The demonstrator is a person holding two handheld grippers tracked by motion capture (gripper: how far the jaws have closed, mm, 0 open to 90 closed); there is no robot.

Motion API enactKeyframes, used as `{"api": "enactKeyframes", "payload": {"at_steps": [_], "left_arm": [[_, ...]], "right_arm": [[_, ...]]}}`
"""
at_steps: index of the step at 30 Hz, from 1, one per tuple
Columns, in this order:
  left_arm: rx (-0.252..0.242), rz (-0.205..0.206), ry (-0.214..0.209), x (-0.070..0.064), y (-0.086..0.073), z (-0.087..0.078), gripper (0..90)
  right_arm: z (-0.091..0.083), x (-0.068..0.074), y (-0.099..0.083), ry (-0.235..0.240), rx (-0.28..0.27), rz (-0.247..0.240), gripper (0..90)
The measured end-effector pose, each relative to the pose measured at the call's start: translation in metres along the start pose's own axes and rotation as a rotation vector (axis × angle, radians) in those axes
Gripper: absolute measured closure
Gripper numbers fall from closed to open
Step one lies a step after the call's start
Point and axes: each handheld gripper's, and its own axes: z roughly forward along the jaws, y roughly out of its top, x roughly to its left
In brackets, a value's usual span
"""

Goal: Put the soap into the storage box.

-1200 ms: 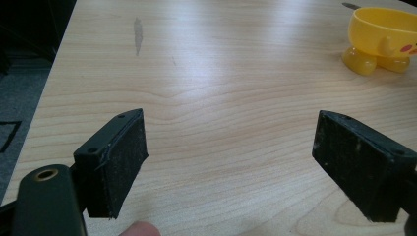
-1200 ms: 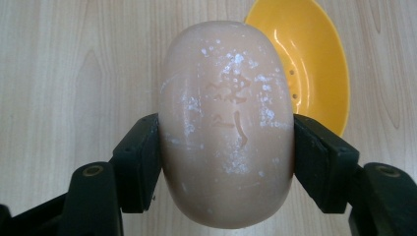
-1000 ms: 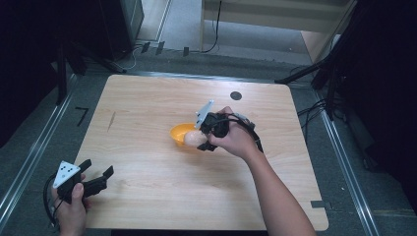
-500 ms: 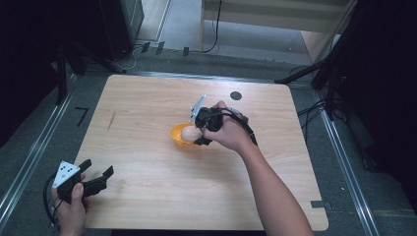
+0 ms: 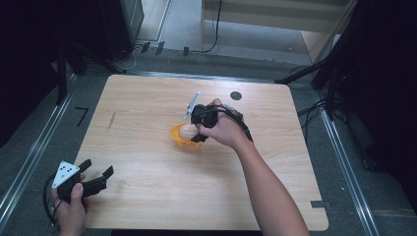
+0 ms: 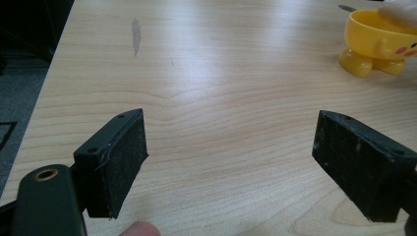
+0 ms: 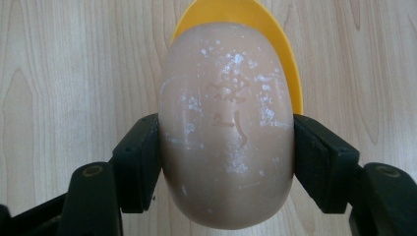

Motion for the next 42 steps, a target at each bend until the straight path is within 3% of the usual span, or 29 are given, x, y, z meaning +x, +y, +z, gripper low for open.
{"api": "enactKeyframes", "payload": {"at_steps": [16, 21, 26, 42], "left_arm": [[0.001, 0.008, 0.000, -0.001, 0.000, 0.000, 14.2], [0.002, 0.008, 0.000, -0.001, 0.000, 0.000, 14.2], [0.000, 0.006, 0.001, -0.001, 0.000, 0.000, 14.2], [0.000, 0.010, 0.004, -0.001, 0.000, 0.000, 14.2]], "right_arm": [[0.008, -0.006, -0.002, 0.013, 0.014, 0.011, 33.4], [0.012, -0.005, -0.002, 0.020, 0.020, -0.012, 32.9], [0.003, -0.005, -0.002, 0.026, -0.057, -0.001, 30.6], [-0.010, 0.004, -0.010, 0.009, -0.077, 0.008, 31.2]]}}
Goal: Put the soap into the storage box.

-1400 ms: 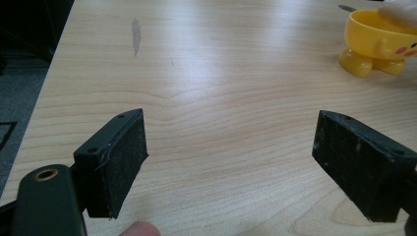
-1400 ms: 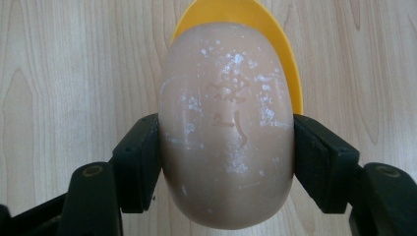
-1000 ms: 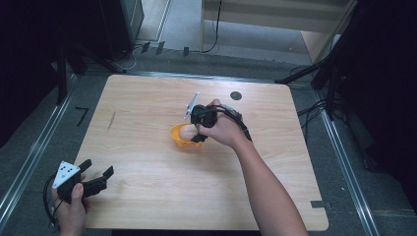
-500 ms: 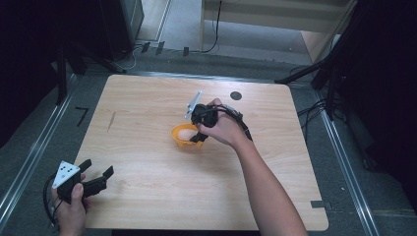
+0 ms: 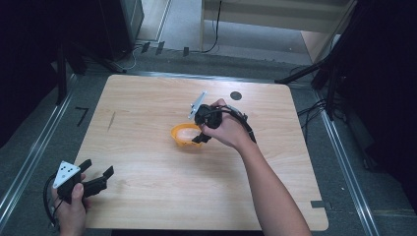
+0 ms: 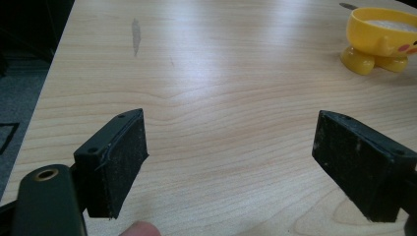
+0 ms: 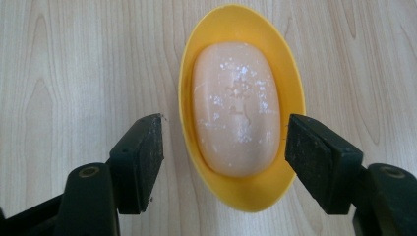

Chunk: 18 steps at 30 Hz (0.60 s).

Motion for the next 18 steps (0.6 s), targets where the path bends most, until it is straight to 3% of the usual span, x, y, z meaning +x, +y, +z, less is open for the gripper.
{"api": "enactKeyframes", "payload": {"at_steps": [9, 12, 18], "left_arm": [[0.003, 0.003, 0.003, 0.000, 0.000, 0.000, 14.2], [0.006, 0.003, 0.007, -0.001, 0.000, 0.000, 14.2], [0.004, 0.001, 0.009, -0.001, 0.000, 0.000, 14.2]], "right_arm": [[-0.003, 0.009, -0.021, 0.014, 0.006, 0.034, 20.0], [-0.006, 0.013, -0.032, 0.001, -0.015, 0.041, 15.3], [-0.010, 0.019, -0.043, -0.004, -0.020, 0.059, 12.8]]}}
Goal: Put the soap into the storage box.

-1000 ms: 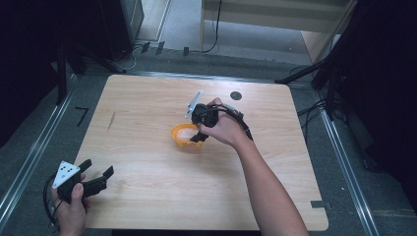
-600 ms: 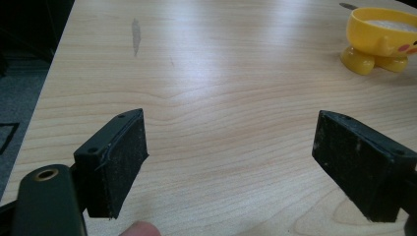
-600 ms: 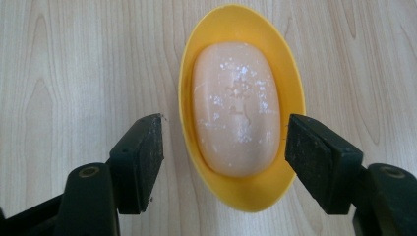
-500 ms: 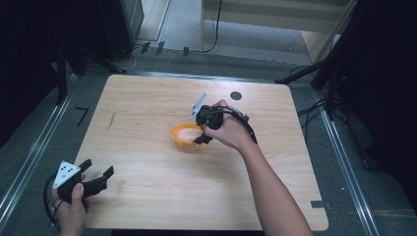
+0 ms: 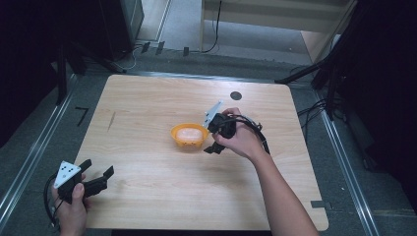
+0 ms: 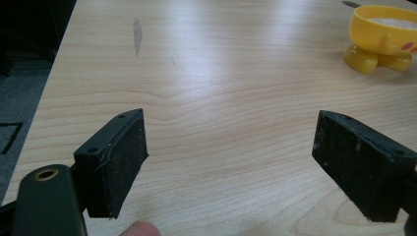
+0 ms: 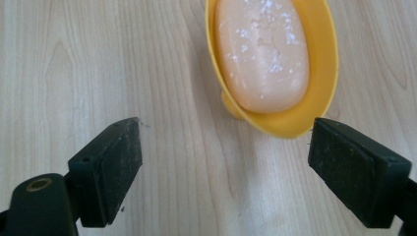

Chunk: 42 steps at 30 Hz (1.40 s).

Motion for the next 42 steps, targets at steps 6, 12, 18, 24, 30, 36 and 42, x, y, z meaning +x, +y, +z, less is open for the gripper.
{"api": "enactKeyframes", "payload": {"at_steps": [6, 12, 18, 24, 30, 36, 42], "left_arm": [[0.001, 0.001, 0.002, 0.000, 0.000, 0.000, 14.2], [0.003, 0.000, 0.003, 0.000, 0.000, 0.000, 14.2], [0.001, 0.000, 0.004, 0.000, 0.000, 0.000, 14.2], [0.002, 0.000, 0.005, 0.000, 0.000, 0.000, 14.2], [0.002, 0.001, 0.007, 0.000, 0.000, 0.000, 14.2], [0.003, 0.003, 0.007, -0.001, 0.000, 0.000, 14.2], [0.003, 0.003, 0.010, -0.001, 0.000, 0.000, 14.2]], "right_arm": [[-0.001, 0.010, -0.012, -0.024, 0.000, 0.009, 1.7], [0.001, 0.024, -0.020, -0.058, 0.024, 0.002, 0.2], [0.000, 0.035, -0.031, -0.047, -0.017, 0.026, 0.2], [-0.003, 0.042, -0.043, -0.039, -0.026, 0.057, 0.2], [-0.007, 0.048, -0.056, -0.034, -0.072, 0.087, 0.3], [-0.009, 0.057, -0.073, -0.039, -0.099, 0.125, 0.3], [-0.009, 0.063, -0.086, -0.053, -0.122, 0.147, 0.3]]}}
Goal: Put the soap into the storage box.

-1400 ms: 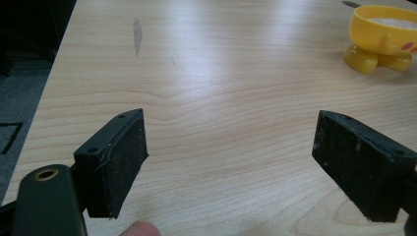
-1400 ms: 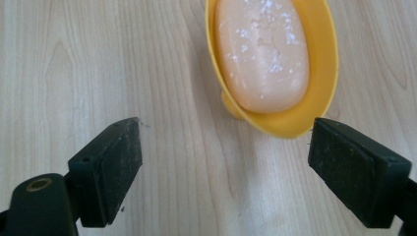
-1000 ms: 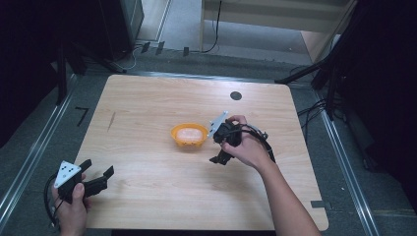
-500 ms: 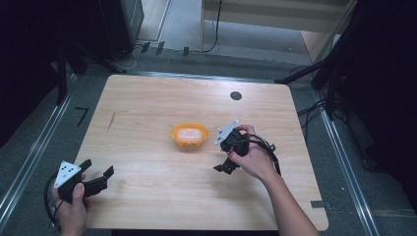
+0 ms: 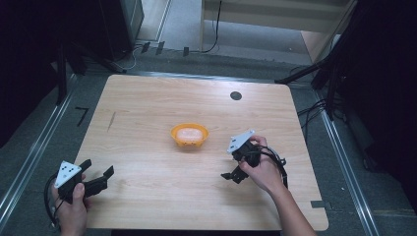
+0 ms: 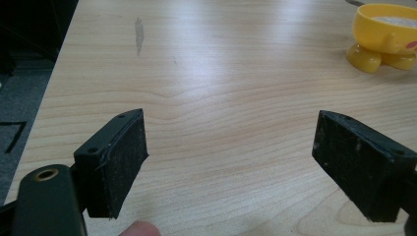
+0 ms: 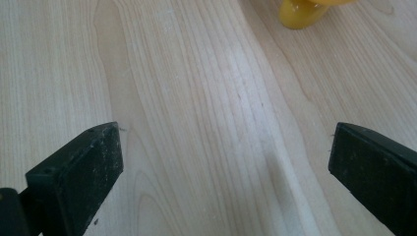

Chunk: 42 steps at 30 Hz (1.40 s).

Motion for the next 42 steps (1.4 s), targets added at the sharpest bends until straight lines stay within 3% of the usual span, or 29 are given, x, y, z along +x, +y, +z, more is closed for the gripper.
{"api": "enactKeyframes", "payload": {"at_steps": [20, 24, 26, 37, 42], "left_arm": [[0.003, 0.007, 0.001, -0.001, 0.000, 0.000, 14.3], [0.002, 0.007, 0.003, -0.001, 0.000, 0.000, 14.2], [0.004, 0.009, 0.002, -0.001, 0.000, 0.000, 14.2], [0.003, 0.014, 0.002, -0.001, 0.000, 0.000, 14.2], [0.002, 0.017, 0.001, -0.001, 0.000, 0.000, 14.2]], "right_arm": [[-0.019, 0.019, -0.066, -0.038, -0.127, 0.154, 0.0], [-0.025, 0.021, -0.081, -0.047, -0.175, 0.191, 0.0], [-0.030, 0.024, -0.092, -0.072, -0.204, 0.220, 0.0], [-0.038, 0.031, -0.123, -0.101, -0.268, 0.298, 0.0], [-0.044, 0.035, -0.144, -0.138, -0.312, 0.349, 0.0]]}}
